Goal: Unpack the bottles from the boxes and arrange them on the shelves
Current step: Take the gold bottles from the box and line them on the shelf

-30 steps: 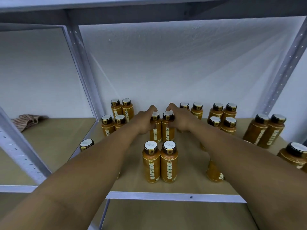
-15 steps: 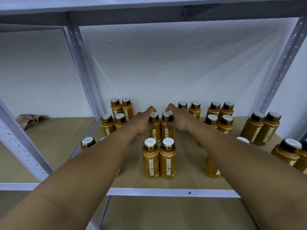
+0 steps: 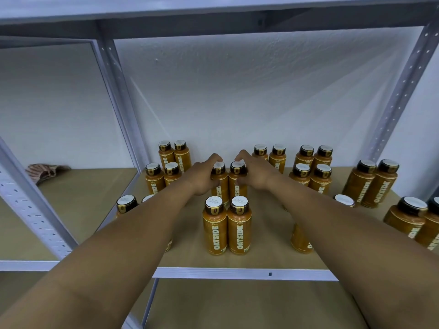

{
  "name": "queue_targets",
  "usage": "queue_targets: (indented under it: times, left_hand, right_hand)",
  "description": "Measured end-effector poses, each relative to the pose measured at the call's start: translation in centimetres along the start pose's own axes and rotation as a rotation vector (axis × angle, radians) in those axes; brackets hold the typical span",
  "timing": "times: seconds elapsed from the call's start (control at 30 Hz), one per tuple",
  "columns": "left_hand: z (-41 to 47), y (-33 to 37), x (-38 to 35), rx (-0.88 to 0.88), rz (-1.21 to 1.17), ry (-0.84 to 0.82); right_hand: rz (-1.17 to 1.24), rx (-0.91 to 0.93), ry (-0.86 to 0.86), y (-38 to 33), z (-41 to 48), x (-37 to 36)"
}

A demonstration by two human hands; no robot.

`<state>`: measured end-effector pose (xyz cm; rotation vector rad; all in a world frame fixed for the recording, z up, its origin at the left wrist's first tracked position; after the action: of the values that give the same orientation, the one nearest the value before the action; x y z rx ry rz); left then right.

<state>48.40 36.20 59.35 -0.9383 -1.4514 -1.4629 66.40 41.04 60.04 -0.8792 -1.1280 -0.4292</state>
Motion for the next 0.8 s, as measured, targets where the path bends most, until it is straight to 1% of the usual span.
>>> queue_targets:
  times: [0.5,0.8]
  left_hand:
    - [-0.35,0.07,-0.14,0.004,-0.004,0.014]
    - [-0.32,-0.13,-0.38,0.005,-0.052,0.038]
  right_hand:
    - [0.027,-0.001,0.009,-0.14,-0.73,-0.07]
    - [0.039,0.007,0.031,0.03,-0.91,-0.23]
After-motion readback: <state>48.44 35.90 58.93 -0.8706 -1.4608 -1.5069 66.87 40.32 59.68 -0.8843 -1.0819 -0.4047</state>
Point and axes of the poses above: each hand's wrist, its own z-axis towards the middle knuckle, its own x-axis out of the back of the hand, y = z × x, the point moved 3 cm from there along z, towards the middle knuckle, and after that the axes turned 8 degrees about x, right-handed, at the moved point
